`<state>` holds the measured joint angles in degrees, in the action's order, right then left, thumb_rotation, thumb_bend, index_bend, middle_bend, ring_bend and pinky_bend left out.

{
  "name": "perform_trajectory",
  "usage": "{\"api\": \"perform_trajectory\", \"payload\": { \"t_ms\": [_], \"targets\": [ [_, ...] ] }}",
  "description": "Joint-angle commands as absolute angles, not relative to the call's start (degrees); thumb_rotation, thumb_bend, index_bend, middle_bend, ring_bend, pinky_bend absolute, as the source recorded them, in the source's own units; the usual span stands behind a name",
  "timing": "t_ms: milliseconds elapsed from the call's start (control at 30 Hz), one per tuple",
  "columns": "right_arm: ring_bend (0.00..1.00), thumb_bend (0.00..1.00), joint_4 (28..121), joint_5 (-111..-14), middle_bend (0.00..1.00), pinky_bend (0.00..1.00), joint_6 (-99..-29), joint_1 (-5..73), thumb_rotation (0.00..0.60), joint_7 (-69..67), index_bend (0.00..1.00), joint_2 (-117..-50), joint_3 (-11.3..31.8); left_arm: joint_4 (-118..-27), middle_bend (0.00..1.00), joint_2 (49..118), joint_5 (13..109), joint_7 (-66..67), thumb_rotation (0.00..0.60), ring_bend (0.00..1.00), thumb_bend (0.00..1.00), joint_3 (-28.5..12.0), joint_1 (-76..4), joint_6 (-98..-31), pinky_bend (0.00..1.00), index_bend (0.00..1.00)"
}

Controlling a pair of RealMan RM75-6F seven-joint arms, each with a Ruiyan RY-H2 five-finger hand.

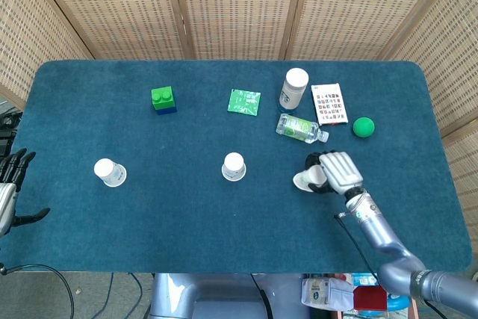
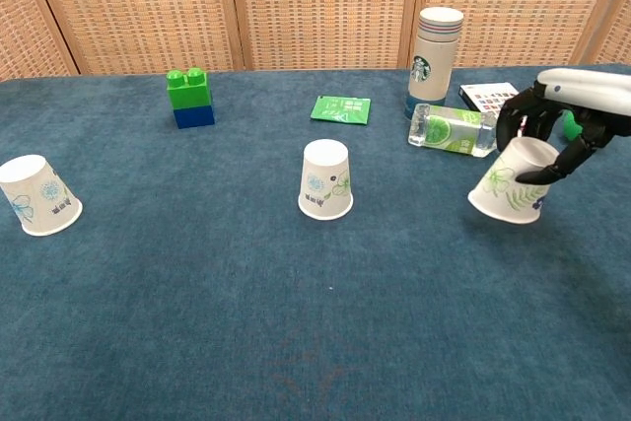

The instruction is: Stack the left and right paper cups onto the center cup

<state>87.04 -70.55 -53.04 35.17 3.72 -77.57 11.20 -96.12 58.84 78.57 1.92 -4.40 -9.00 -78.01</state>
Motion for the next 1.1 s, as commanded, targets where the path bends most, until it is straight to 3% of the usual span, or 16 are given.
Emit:
{"api": "perform_trajectory", "payload": {
  "t_ms": [33, 200, 367, 633, 1100],
  "targets": [
    [0.45, 0.43, 96.91, -72.94, 0.56, 0.41, -54.51, 37.92, 0.6, 6.91, 0.5, -73.55, 14.52, -96.1, 0.0, 58.81, 78.43, 1.85, 0.6, 0.0, 0.13, -4.38, -9.22, -77.55, 0.0, 0.0],
    [0.45, 0.43, 102.76, -66.25, 0.55, 0.41, -53.47, 43.17, 0.6, 15.69, 0.5, -73.69, 18.9, -96.04, 0.0, 58.46, 78.38, 0.94, 0.6, 0.0, 0.13, -4.48, -9.25, -77.45, 0.0, 0.0],
    [0.45, 0.43, 102.87, -56.47, 0.55, 0.41, -52.2, 49.59, 0.6, 23.02, 0.5, -77.5, 21.44, -95.59, 0.0, 57.89, 78.0, -0.96, 0.6, 0.0, 0.13, -4.68, -9.25, -77.06, 0.0, 0.0],
    [0.44, 0.43, 98.64, -47.14, 0.55, 0.41, -53.13, 55.92, 0.6, 29.41, 0.5, -83.75, 20.76, -94.62, 0.0, 57.51, 77.77, -2.87, 0.6, 0.0, 0.13, -4.71, -9.51, -76.1, 0.0, 0.0],
    [0.45, 0.43, 91.52, -42.71, 0.55, 0.41, -55.93, 62.19, 0.6, 35.61, 0.5, -90.35, 18.97, -93.69, 0.0, 57.12, 75.94, -4.6, 0.6, 0.0, 0.13, -5.29, -10.19, -74.17, 0.0, 0.0]
  ]
}}
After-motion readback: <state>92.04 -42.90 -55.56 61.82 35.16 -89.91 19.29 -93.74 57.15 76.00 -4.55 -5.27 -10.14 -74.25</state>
